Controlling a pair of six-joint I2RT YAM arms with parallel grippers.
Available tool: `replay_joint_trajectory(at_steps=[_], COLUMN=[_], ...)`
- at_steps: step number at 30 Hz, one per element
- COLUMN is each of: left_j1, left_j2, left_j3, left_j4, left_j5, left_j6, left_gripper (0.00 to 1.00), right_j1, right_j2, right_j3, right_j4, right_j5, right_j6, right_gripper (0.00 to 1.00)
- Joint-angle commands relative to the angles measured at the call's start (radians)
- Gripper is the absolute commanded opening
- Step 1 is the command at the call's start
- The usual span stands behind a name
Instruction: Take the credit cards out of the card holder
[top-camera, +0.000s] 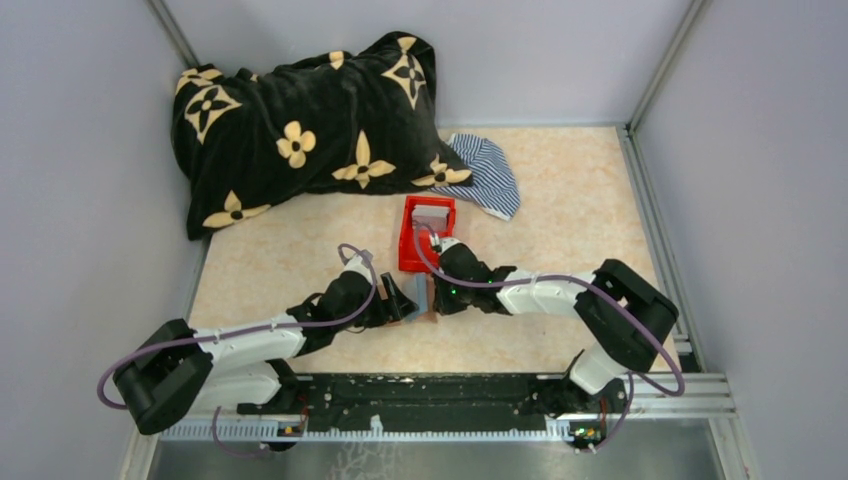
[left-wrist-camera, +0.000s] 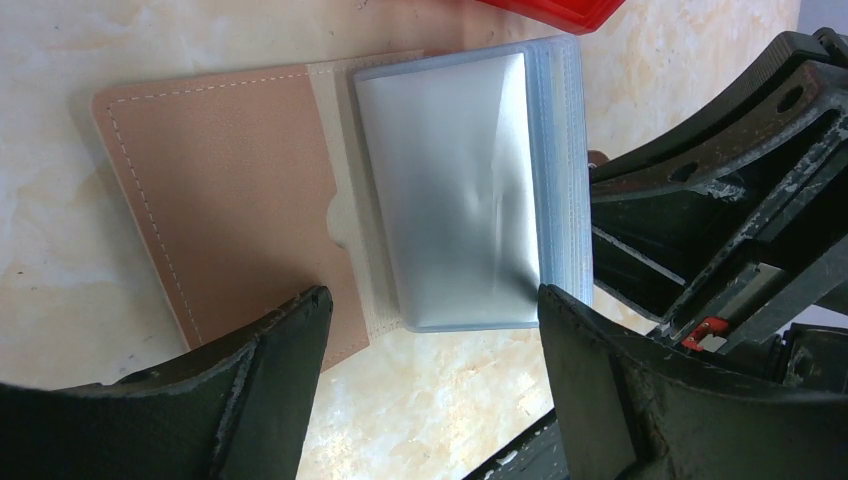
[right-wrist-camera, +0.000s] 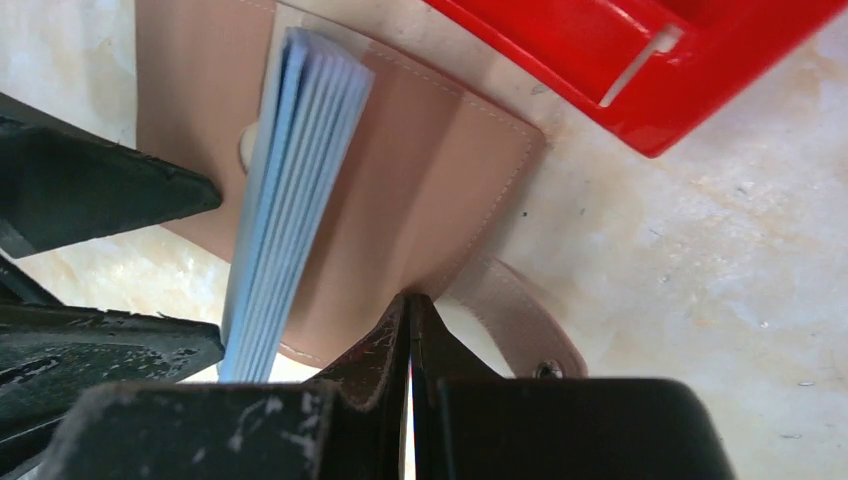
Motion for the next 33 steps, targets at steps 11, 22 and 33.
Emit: replay_joint_trajectory(at_steps=[11, 22, 33], left_j1=[-0.007, -0.009, -0.01], left_j2=[0.009, -0.201, -0.388], left_j3=[-0.039, -0.032, 0.072], left_j4=[-0.086, -0.174, -0.418], left_j5=[-0.003, -0.036, -0.121], left_j6=[0.02, 0.034, 0.089], left_gripper=[0.83, 0.83, 0.84], right_j1=[0.035, 0.036, 0.054], right_j2=[-0.006, 0.062, 0.091], right_j3=[0.087, 0.179, 0.175], right_j4=[0.083, 0.07, 0.132], right_j5=[-0.088, -0.115, -0.167], right_j6=[0.012, -0.029, -0.015], right_gripper=[0.0, 0.0, 0.0])
